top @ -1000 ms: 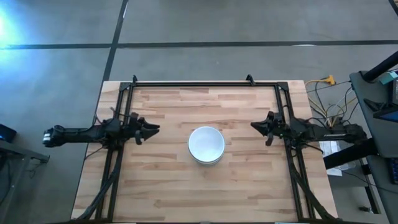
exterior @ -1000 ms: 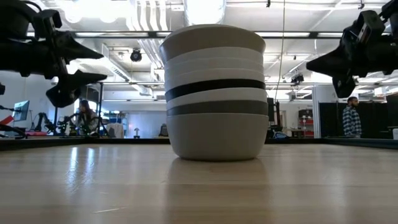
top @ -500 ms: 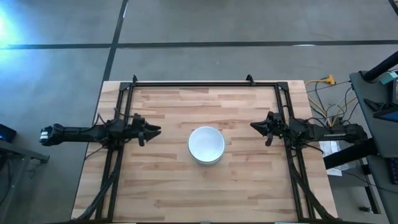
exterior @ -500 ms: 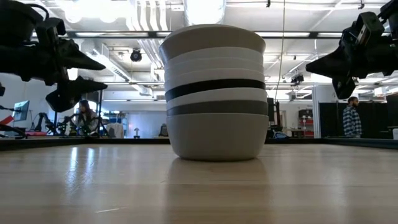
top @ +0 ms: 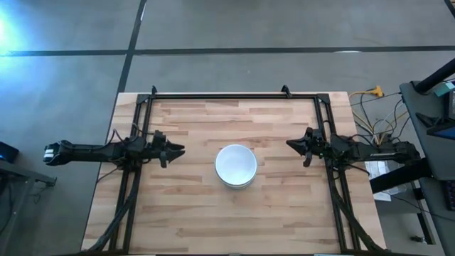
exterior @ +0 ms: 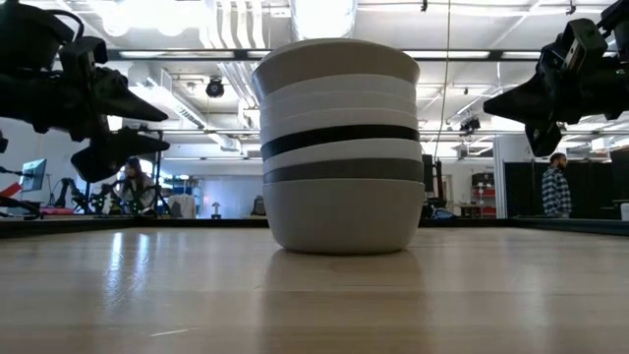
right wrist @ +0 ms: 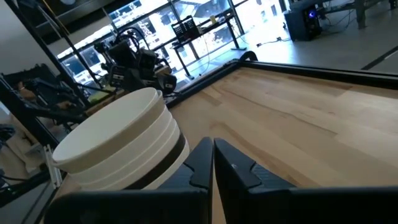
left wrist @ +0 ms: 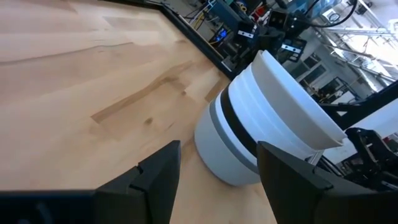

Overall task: Nest bowls inside each other
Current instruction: Return to Home Position

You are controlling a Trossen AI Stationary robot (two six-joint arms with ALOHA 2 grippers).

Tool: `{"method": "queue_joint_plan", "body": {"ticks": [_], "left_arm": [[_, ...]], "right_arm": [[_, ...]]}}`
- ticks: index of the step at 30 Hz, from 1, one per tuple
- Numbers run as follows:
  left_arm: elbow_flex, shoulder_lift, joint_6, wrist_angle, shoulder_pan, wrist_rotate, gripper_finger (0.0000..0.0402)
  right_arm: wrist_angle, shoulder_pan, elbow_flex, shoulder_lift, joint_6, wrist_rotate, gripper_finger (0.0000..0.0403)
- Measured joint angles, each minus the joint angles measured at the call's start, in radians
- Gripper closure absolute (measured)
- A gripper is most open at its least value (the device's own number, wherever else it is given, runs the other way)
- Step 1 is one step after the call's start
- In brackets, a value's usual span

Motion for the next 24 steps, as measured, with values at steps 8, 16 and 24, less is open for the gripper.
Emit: {"method": "queue_joint_plan", "body": {"ticks": [8,16,24], "left_arm": [[0.000,0.011,-0.001,0.000,0.000,0.000,0.0206],[0.000,0.010,-0.001,0.000,0.000,0.000,0.0206],[0.000,0.011,-0.001,0.001,0.000,0.000,0.0206]], "right_arm": [[0.000,0.000,0.000,0.000,0.000,0.000,0.0394],[0.000,0.000,0.000,0.000,0.000,0.000,0.0394],[0.000,0.000,0.000,0.000,0.000,0.000,0.0394]]}}
